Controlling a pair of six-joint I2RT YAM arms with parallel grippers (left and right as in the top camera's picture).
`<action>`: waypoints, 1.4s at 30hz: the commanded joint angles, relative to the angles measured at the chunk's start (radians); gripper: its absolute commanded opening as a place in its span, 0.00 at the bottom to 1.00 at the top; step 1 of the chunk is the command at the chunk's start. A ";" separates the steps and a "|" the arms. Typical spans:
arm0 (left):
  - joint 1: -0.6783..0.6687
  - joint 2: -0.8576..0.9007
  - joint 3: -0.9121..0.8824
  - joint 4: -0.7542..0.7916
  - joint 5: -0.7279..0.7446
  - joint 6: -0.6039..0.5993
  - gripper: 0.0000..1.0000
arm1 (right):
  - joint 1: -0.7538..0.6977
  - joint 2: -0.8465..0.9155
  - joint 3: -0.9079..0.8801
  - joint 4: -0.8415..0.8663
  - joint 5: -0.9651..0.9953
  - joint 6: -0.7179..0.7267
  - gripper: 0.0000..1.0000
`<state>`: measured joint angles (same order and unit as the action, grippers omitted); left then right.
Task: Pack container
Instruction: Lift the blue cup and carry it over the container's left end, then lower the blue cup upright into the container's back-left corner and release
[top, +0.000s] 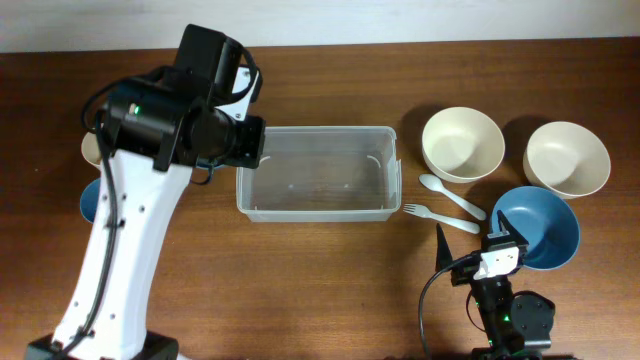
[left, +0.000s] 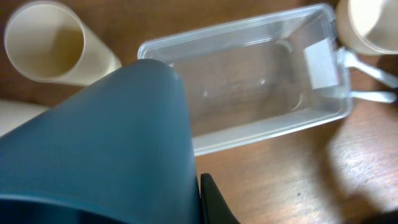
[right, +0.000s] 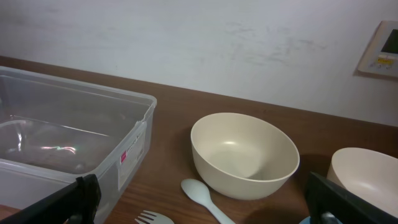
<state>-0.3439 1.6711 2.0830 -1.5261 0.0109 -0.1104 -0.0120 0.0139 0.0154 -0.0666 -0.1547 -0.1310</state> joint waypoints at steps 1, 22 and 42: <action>-0.018 0.016 0.013 0.024 -0.025 -0.009 0.01 | 0.005 -0.011 -0.008 -0.003 0.009 0.000 0.99; -0.023 0.407 0.013 0.128 0.050 -0.005 0.02 | 0.005 -0.011 -0.008 -0.003 0.009 0.000 0.99; -0.023 0.461 0.012 0.132 0.057 -0.005 0.02 | 0.005 -0.011 -0.008 -0.003 0.009 0.000 0.99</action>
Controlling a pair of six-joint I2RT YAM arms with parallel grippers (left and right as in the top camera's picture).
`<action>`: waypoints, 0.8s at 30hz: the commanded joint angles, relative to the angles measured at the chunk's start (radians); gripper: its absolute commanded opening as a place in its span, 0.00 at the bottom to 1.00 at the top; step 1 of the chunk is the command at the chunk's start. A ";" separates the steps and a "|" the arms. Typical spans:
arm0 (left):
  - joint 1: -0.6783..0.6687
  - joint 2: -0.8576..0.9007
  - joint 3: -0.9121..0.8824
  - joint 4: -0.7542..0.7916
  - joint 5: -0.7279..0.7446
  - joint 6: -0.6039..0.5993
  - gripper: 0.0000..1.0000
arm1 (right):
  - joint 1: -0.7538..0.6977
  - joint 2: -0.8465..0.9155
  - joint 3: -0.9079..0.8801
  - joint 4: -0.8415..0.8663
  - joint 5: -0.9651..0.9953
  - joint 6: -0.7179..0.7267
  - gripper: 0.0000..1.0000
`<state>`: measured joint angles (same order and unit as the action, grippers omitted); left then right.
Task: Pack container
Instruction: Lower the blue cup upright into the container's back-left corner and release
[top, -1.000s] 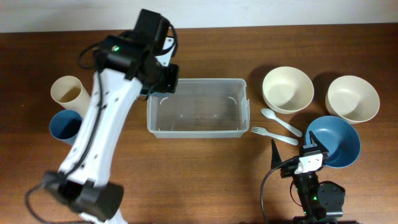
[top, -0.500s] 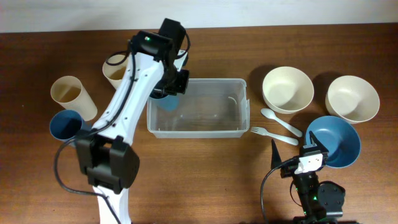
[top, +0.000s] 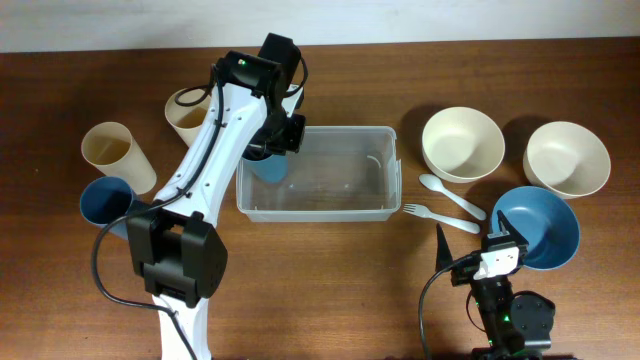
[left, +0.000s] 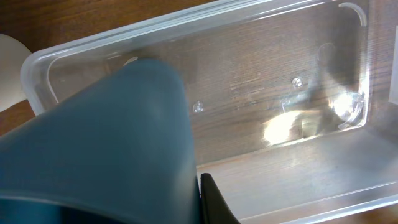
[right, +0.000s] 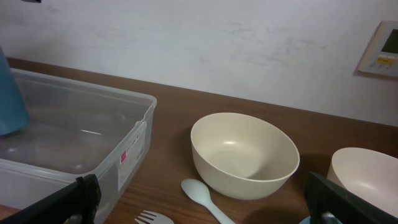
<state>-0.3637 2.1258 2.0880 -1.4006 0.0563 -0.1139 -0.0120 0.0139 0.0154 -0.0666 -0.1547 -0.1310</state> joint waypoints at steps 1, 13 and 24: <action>-0.003 0.006 0.007 0.010 0.012 -0.002 0.01 | 0.005 -0.011 -0.008 -0.003 0.009 0.000 0.99; -0.003 0.048 0.007 0.018 0.012 -0.002 0.02 | 0.005 -0.011 -0.008 -0.003 0.009 0.000 0.99; -0.008 0.064 0.007 0.021 0.012 -0.002 0.46 | 0.005 -0.010 -0.008 -0.003 0.009 0.000 0.99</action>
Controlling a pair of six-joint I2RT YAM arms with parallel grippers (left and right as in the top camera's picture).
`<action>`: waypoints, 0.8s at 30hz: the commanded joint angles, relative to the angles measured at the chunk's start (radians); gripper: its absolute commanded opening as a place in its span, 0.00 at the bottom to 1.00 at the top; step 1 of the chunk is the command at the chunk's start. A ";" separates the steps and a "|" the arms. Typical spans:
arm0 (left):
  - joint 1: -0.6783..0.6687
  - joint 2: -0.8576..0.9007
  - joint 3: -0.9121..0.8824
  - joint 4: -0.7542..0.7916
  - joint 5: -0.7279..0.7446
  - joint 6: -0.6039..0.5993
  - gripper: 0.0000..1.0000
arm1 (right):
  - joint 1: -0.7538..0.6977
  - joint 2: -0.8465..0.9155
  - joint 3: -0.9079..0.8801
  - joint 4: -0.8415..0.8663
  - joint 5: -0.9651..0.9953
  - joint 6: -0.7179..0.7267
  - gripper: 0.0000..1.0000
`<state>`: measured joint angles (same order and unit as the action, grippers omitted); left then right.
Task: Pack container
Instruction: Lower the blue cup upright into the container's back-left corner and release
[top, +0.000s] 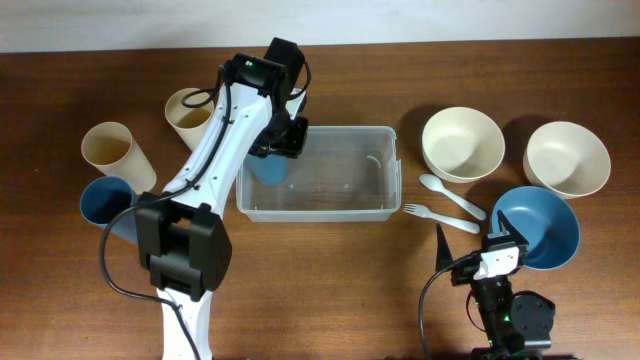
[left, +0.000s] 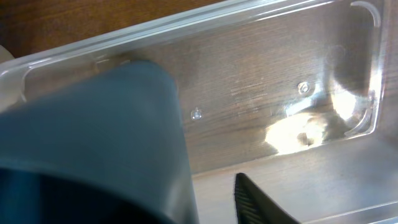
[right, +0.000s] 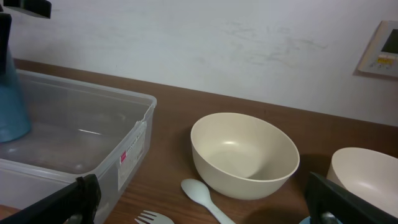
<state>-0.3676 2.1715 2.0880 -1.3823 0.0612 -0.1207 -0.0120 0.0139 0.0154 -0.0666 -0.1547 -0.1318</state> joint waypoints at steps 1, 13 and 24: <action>-0.004 0.018 0.007 0.003 0.007 0.005 0.50 | 0.005 -0.010 -0.008 -0.003 0.009 0.001 0.99; -0.004 0.018 0.117 -0.060 0.007 0.005 0.60 | 0.005 -0.010 -0.008 -0.003 0.009 0.001 0.99; -0.002 0.018 0.499 -0.306 -0.006 0.004 0.60 | 0.005 -0.011 -0.008 -0.003 0.009 0.001 0.99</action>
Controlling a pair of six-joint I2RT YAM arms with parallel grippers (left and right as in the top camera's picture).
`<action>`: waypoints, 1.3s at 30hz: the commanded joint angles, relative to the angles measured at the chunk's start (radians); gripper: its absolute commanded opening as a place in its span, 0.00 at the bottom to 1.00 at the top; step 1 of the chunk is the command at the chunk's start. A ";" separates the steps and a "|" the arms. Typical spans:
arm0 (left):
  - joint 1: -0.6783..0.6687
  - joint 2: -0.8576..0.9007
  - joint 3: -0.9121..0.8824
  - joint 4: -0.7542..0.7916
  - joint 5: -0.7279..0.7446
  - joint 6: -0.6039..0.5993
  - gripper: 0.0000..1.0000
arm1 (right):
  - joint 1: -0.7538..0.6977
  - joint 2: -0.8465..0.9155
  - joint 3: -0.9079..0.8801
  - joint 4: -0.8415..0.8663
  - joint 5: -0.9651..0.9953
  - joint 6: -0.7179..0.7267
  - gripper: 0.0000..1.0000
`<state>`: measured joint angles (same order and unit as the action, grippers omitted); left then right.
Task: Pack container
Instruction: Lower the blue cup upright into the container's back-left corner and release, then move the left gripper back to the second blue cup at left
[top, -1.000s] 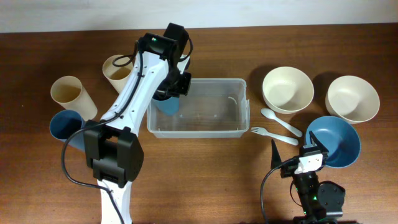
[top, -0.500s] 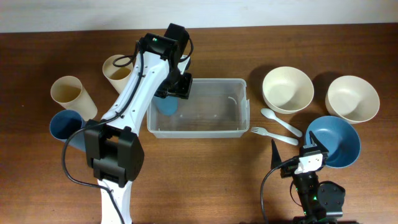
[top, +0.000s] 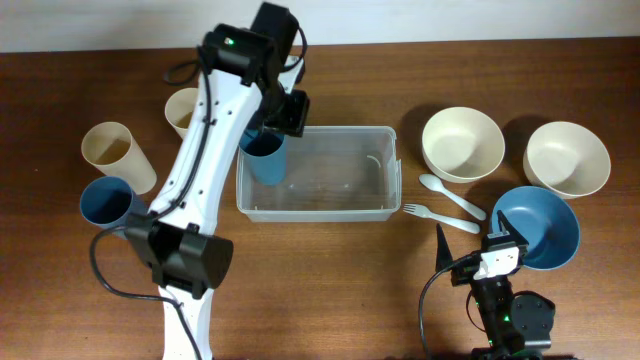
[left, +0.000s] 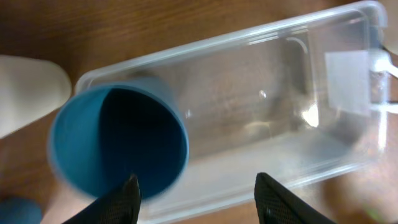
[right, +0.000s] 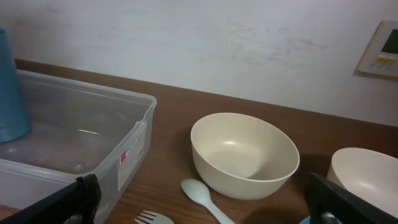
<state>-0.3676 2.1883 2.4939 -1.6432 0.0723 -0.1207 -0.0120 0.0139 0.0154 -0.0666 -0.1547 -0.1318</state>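
Observation:
A clear plastic container (top: 375, 170) lies mid-table. A blue cup (top: 264, 158) stands upright in its left end, seen from above in the left wrist view as the blue cup (left: 118, 140). My left gripper (left: 198, 196) hangs open above it, with nothing between its fingertips (left: 129, 194). In the overhead view the left gripper (top: 285, 112) is over the container's back left corner. My right gripper (right: 202, 202) rests open low at the front right, facing a cream bowl (right: 244, 154), a pale spoon (right: 205, 198) and the container (right: 74, 140).
Two cream cups (top: 108, 150) (top: 186, 108) and another blue cup (top: 107, 202) stand left of the container. Two cream bowls (top: 461, 143) (top: 566, 158), a blue bowl (top: 545, 222), a spoon (top: 450, 196) and a fork (top: 440, 216) lie to the right.
My left gripper has let go of the blue cup and now stands higher above it, open. The cup stays upright in the container's left end. The right arm is unmoved.
My left gripper first held the blue cup left of the container, above the table. Then it held the cup inside the container's left end, and lower a moment later. Now the cup stands there free and the gripper is open above it.

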 joint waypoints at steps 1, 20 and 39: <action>0.002 -0.010 0.106 -0.045 -0.020 0.005 0.61 | 0.005 -0.010 -0.008 -0.003 0.009 0.001 0.99; 0.158 -0.649 -0.570 -0.038 -0.283 -0.209 0.66 | 0.005 -0.010 -0.008 -0.003 0.009 0.001 0.99; 0.476 -0.552 -0.892 0.226 -0.332 -0.135 0.72 | 0.005 -0.010 -0.008 -0.003 0.009 0.001 0.99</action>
<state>0.0978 1.5997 1.6058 -1.4399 -0.2440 -0.2707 -0.0120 0.0139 0.0154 -0.0666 -0.1547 -0.1314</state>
